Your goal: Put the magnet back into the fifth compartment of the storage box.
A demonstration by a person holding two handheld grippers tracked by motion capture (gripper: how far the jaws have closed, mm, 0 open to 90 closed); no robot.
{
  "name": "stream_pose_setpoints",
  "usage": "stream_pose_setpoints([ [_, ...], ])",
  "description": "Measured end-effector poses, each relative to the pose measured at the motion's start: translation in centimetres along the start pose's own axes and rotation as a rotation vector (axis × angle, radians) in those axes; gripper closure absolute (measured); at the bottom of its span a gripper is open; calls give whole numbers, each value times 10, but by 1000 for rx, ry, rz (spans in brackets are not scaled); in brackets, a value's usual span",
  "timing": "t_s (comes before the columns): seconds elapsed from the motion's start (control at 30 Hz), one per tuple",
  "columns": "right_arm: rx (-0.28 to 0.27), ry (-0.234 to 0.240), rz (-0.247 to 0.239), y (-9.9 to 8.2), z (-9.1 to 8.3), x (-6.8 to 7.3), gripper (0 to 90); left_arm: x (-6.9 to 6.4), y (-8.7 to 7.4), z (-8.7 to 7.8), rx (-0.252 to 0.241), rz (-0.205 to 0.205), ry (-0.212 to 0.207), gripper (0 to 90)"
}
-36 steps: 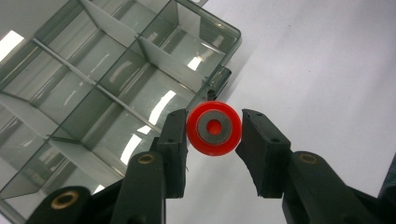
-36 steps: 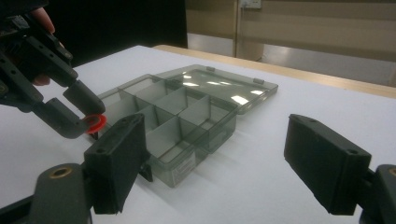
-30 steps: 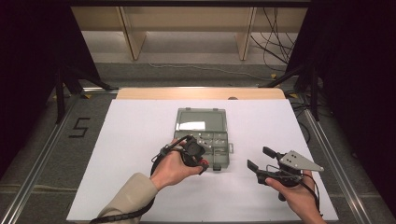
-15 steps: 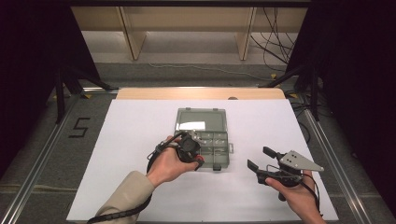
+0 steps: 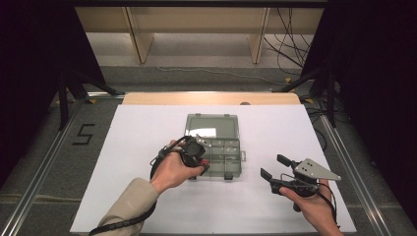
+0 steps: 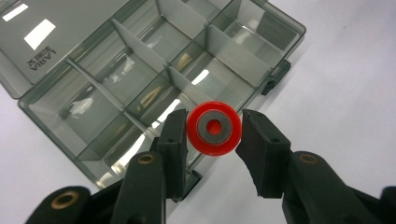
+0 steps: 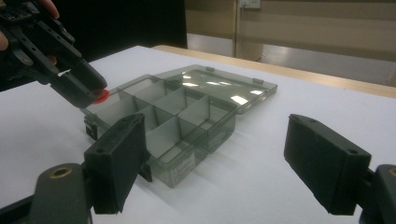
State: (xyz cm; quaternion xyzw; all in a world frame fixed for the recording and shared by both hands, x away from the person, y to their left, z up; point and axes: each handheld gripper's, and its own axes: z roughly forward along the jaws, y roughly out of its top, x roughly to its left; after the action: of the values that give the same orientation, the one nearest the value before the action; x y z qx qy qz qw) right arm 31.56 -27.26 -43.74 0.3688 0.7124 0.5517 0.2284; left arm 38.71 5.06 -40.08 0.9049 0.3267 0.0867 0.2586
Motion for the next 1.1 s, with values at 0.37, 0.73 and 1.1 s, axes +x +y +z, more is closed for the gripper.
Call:
stream_pose_setpoints([
  [0.37, 9, 2, 6, 0, -1, 0, 218, 11, -4, -2, -5, -21, 32, 621],
  [0.73, 9, 1, 6, 0, -1, 0, 218, 19, -7, -2, 9, -45, 51, 621],
  [1.1, 8, 2, 7, 0, -1, 0, 218, 25, -9, -3, 21, -53, 63, 621],
])
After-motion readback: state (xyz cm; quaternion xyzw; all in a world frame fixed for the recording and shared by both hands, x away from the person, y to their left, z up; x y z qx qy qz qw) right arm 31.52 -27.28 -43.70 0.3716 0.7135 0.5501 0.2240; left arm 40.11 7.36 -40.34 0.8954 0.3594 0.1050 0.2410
